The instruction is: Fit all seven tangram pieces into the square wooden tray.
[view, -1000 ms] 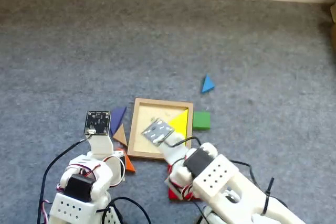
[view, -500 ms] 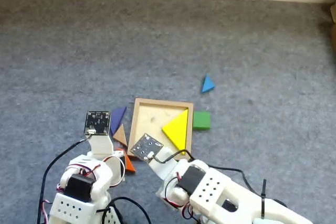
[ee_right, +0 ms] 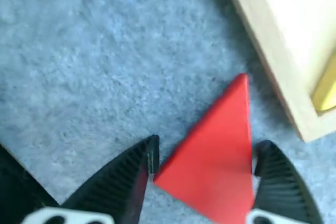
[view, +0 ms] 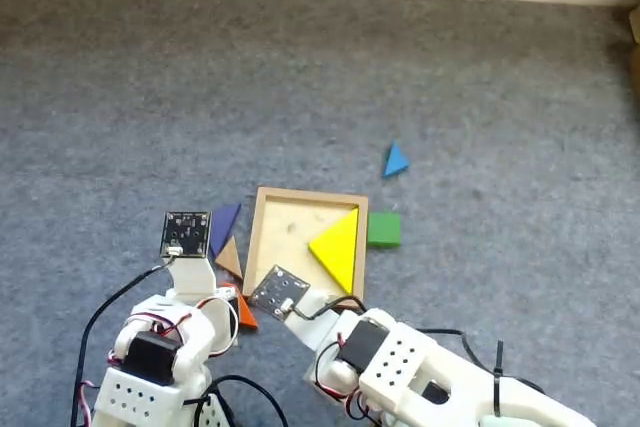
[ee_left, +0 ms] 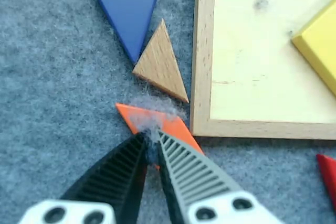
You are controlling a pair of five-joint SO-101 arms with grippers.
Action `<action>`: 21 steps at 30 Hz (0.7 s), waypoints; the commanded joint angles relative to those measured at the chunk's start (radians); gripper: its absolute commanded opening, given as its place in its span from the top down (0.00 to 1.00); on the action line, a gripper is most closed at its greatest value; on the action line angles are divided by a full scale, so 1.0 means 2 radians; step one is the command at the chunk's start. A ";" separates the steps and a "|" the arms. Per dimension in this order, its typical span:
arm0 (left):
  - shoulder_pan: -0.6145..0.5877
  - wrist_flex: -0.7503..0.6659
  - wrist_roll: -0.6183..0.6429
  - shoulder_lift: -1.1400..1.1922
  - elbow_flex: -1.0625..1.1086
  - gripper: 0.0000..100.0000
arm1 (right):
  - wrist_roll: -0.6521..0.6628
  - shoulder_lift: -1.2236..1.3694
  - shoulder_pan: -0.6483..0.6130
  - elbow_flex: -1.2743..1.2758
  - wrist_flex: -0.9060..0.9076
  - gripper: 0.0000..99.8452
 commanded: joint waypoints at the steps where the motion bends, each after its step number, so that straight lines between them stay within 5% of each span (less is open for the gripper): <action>1: 0.005 0.001 -0.002 -0.004 0.010 0.99 | 0.031 -0.010 0.016 0.000 0.004 0.77; 15: 0.005 0.001 -0.002 -0.004 0.010 0.99 | 0.290 -0.012 0.331 -0.003 0.002 0.79; 21: 0.005 0.001 -0.002 -0.004 0.010 0.99 | 0.361 -0.012 0.428 -0.003 -0.068 0.79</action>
